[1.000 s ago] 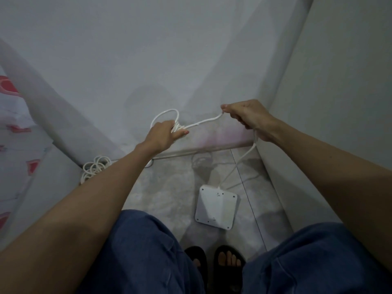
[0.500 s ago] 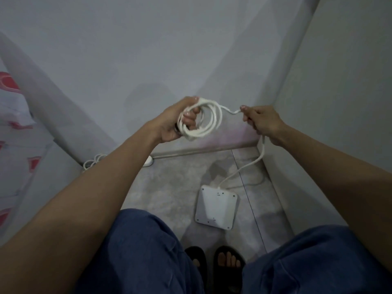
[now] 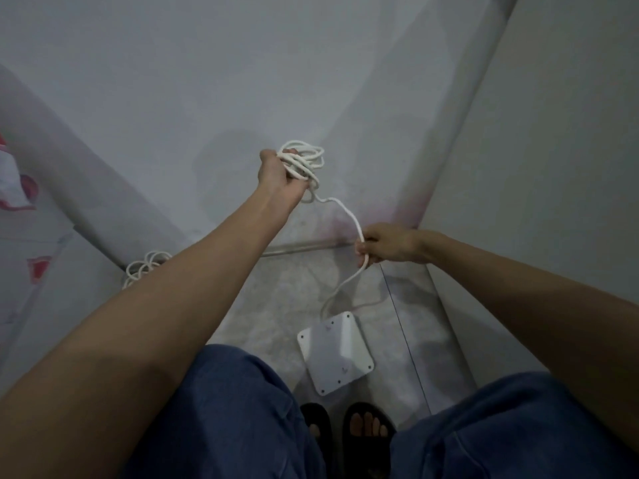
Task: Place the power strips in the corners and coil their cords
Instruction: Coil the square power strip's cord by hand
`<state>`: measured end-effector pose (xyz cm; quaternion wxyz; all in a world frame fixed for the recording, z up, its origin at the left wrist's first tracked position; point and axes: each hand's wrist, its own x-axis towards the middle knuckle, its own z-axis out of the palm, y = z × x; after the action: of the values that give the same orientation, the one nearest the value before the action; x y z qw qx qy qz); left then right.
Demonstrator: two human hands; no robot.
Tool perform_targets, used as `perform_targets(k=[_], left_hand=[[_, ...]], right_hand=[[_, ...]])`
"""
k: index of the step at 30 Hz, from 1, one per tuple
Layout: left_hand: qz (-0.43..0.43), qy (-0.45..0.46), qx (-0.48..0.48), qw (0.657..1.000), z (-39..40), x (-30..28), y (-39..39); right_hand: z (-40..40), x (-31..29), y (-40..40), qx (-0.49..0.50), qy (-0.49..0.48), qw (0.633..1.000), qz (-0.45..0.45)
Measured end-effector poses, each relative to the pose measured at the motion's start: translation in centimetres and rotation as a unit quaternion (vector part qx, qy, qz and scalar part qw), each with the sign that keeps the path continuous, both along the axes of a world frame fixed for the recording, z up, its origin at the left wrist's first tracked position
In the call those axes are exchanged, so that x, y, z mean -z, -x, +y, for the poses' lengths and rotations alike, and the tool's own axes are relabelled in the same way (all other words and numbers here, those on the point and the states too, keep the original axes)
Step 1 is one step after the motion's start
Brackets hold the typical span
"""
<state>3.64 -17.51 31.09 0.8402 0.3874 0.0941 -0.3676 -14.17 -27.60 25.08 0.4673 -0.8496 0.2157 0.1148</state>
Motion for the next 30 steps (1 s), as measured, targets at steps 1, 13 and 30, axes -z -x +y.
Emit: perform_targets(k=[1, 13, 30], left_hand=[[-0.013, -0.005, -0.006, 1.000, -0.3, 0.2, 0.1], [-0.519, -0.303, 0.228, 0.766, -1.4, 5.1, 2.6], [-0.495, -0.303, 0.486, 0.653, 2.3, 1.6, 4.0]], right_hand=[[0.1, -0.2, -0.1, -0.010, 0.000, 1.000, -0.002], [1.3, -2.5, -1.4, -0.070, 0.093, 0.991, -0.067], [-2.3, -1.8, -0.4, -0.035, 0.187, 0.981, 0.025]])
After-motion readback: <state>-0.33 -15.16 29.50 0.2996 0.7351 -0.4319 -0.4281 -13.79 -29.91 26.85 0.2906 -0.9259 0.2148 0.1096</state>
